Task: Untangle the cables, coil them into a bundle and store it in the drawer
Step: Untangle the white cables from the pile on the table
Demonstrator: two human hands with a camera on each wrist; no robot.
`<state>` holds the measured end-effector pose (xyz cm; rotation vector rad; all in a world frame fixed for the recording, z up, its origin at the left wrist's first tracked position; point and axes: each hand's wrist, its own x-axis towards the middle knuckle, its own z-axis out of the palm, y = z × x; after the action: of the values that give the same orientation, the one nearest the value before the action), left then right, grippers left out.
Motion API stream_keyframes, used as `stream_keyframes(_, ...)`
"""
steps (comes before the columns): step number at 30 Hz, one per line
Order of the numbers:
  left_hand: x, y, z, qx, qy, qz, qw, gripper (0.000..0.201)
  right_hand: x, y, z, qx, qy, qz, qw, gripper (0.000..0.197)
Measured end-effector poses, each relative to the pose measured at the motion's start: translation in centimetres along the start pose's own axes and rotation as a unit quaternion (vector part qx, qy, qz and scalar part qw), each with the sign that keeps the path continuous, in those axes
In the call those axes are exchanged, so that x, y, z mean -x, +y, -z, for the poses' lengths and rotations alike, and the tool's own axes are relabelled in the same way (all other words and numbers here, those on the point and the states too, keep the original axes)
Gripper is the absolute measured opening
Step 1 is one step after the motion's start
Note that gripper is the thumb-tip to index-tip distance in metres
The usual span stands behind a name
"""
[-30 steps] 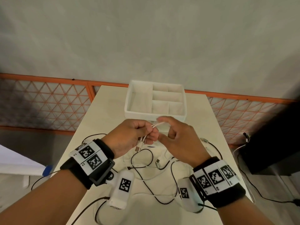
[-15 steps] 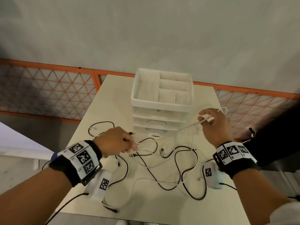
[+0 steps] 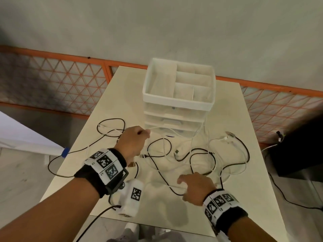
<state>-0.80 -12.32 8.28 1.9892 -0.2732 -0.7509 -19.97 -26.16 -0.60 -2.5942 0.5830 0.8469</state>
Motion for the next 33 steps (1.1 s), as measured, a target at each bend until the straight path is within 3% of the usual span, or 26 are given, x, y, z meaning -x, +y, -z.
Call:
stream_keyframes(3, 0.5, 0.1, -1.0, 0.006, -0.041, -0.012, 0.999, 0.027, 0.3, -0.6, 2.3, -0.038, 0.060, 0.016, 0.997, 0.017)
stream_keyframes(6, 0.9, -0.2, -2.3, -0.045, -0.079, -0.036, 0.995, 0.025, 1.5, -1.2, 7.1, -0.154, 0.190, 0.074, 0.967, 0.012)
stream_keyframes(9, 1.0, -0.3, -3.2, -0.089, -0.078, -0.052, 0.992, 0.024, 3.0, -0.8, 12.1, -0.286, 0.327, 0.116, 0.893, 0.013)
stream_keyframes(14, 0.5, 0.2, -2.4, -0.119, 0.002, -0.075, 0.990, 0.025, 4.5, 2.8, 16.2, -0.382, 0.468, 0.105, 0.790, 0.015)
stream_keyframes(18, -0.4, 0.4, -0.9, -0.040, 0.018, -0.039, 0.998, 0.024, 5.0, 5.9, 18.5, -0.486, 0.541, 0.072, 0.682, 0.014)
stream_keyframes(20, -1.0, 1.4, -0.9, 0.027, 0.036, -0.045, 0.998, 0.023, 5.3, 6.6, 19.7, -0.555, 0.536, 0.074, 0.632, 0.015)
stream_keyframes(21, -1.1, 1.6, -0.8, 0.044, 0.049, -0.050, 0.997, 0.023, 5.4, 6.4, 19.7, -0.573, 0.525, 0.080, 0.625, 0.014)
stream_keyframes(23, -1.6, 2.3, -1.0, 0.052, 0.090, -0.059, 0.993, 0.023, 5.2, 5.9, 19.7, -0.581, 0.508, 0.101, 0.628, 0.008)
stream_keyframes(25, -1.2, 3.2, -1.0, 0.091, 0.119, -0.050, 0.987, 0.023, 5.3, 4.9, 18.8, -0.594, 0.468, 0.137, 0.640, 0.016)
stream_keyframes(26, -0.7, 4.0, -1.2, 0.129, 0.103, -0.055, 0.985, 0.024, 5.3, 4.3, 18.2, -0.604, 0.434, 0.163, 0.648, 0.022)
stream_keyframes(30, 1.3, 7.8, -4.1, 0.216, -0.085, -0.129, 0.964, 0.021, 4.5, 0.3, 16.8, -0.621, 0.303, 0.268, 0.671, 0.023)
stream_keyframes(33, 0.8, 8.2, -6.9, 0.201, -0.126, -0.148, 0.960, 0.020, 3.3, -1.1, 17.4, -0.641, 0.279, 0.272, 0.662, 0.025)
